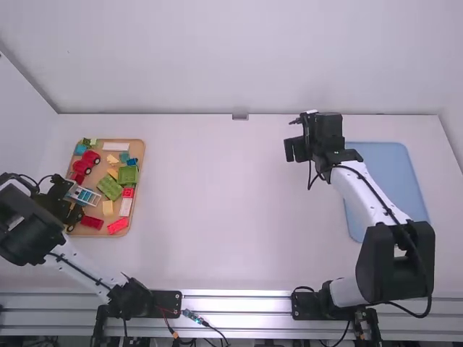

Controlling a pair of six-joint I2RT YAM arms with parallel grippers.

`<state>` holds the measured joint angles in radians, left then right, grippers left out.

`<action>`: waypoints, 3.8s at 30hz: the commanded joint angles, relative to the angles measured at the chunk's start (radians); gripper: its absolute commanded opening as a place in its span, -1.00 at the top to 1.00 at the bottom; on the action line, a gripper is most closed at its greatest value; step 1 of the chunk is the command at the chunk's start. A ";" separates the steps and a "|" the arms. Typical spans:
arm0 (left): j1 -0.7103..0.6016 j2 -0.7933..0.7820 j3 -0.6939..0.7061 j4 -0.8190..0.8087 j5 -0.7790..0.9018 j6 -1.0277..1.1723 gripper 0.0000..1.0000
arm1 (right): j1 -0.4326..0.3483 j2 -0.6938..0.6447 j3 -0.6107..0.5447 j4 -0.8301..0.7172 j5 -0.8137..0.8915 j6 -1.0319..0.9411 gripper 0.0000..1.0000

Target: Assemble lego blocks to make yellow taxi

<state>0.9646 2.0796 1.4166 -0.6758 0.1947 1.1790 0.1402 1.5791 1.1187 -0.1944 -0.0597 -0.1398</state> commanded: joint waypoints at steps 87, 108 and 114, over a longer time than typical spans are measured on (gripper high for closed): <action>-0.407 0.013 0.601 -0.603 0.041 -0.187 0.57 | -0.003 0.001 -0.015 -0.021 0.016 -0.052 -0.98; -1.172 0.013 0.630 -0.537 -0.002 -0.288 0.95 | -0.090 0.001 -0.015 0.022 0.031 -0.010 -0.98; -1.337 0.013 0.497 -0.418 -0.090 -0.301 0.96 | -0.129 0.001 -0.015 0.017 0.032 0.005 -0.98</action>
<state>-0.3370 2.0796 1.9804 -1.1103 0.1410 0.8818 0.0269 1.5787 1.1172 -0.1730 -0.0296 -0.1516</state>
